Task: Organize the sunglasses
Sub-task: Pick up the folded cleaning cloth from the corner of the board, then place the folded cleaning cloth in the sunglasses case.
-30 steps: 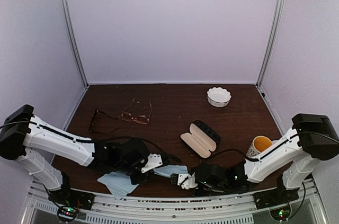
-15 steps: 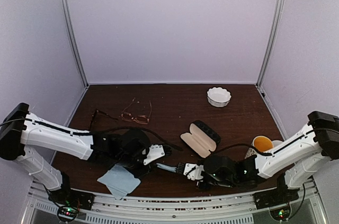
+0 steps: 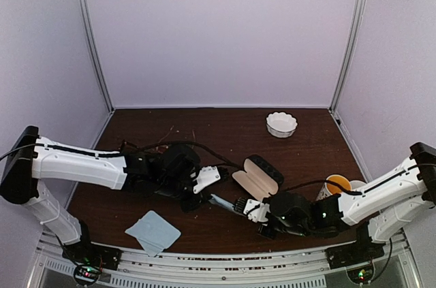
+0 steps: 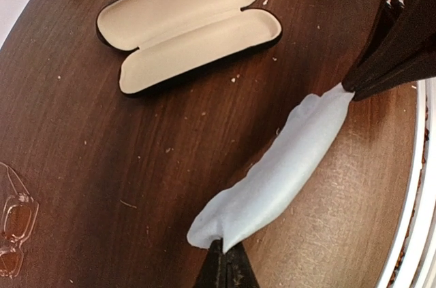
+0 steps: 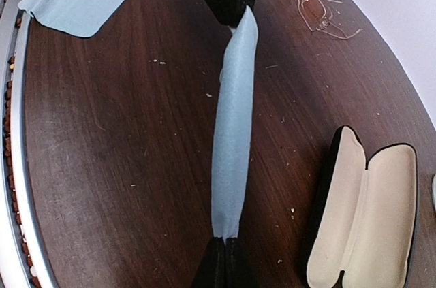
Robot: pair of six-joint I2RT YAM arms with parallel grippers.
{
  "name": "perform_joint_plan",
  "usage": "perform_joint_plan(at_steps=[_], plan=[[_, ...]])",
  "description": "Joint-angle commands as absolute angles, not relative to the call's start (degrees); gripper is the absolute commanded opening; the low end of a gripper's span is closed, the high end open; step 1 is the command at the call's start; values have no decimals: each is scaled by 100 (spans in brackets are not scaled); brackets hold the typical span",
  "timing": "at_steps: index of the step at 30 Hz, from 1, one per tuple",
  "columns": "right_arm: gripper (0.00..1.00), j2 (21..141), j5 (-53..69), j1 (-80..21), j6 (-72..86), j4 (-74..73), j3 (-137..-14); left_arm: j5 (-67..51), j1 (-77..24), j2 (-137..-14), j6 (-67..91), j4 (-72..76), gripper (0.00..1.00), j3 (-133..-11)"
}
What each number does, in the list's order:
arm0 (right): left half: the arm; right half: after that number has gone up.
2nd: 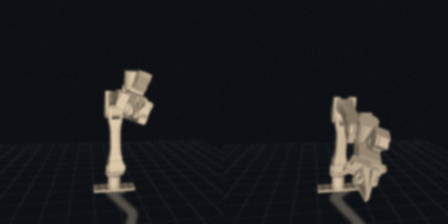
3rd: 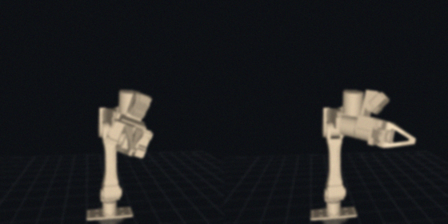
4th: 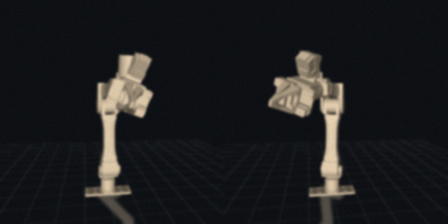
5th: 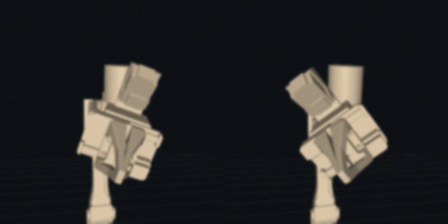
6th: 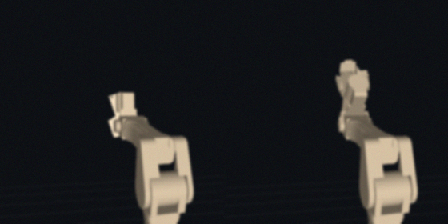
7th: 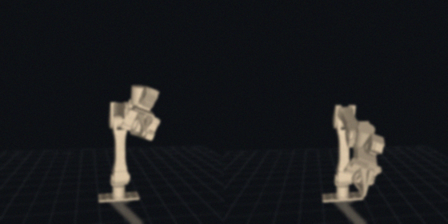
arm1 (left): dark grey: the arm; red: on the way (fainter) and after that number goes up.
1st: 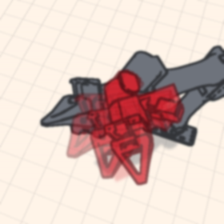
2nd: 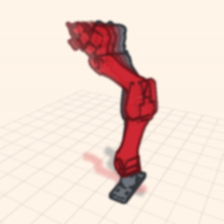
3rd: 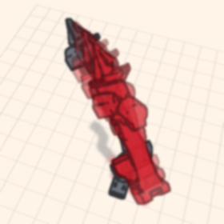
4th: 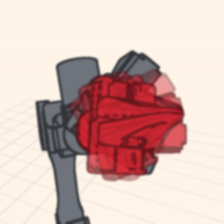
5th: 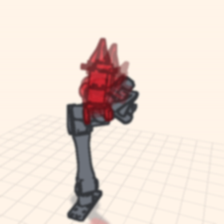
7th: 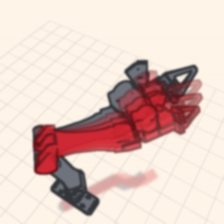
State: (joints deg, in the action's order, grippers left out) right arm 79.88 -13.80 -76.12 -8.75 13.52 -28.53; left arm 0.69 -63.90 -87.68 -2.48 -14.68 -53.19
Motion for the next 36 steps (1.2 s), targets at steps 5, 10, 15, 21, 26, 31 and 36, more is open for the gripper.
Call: perform_joint_plan(at_steps=[5, 10, 15, 21, 26, 31, 36], plan=[[0, 7655, -1545, -7386, -630, 896, -2835, -197, -6282, -9299, -701, -1719, 0, -6048], [0, 7496, -1559, -7255, -532, 730, -2862, -325, -6111, -9607, -817, -1900, 0, -6442], [0, 7406, -1630, -7193, -455, 641, -2879, -443, -5980, -9927, -925, -2128, 0, -6822], [0, 7339, -1654, -6988, -279, 544, -2957, -554, -5845, -10237, -987, -2337, 0, -7174], [0, 7368, -1587, -6853, -147, 476, -3039, -718, -5729, -10409, -1060, -2505, 0, -7446], [0, 7476, -1403, -6771, -65, 355, -3166, -809, -5650, -10661, -1105, -2692, 0, -7725], [0, 7515, -1367, -6663, 0, 303, -3191, -890, -5574, -10925, -1121, -2803, 0, -8011]])
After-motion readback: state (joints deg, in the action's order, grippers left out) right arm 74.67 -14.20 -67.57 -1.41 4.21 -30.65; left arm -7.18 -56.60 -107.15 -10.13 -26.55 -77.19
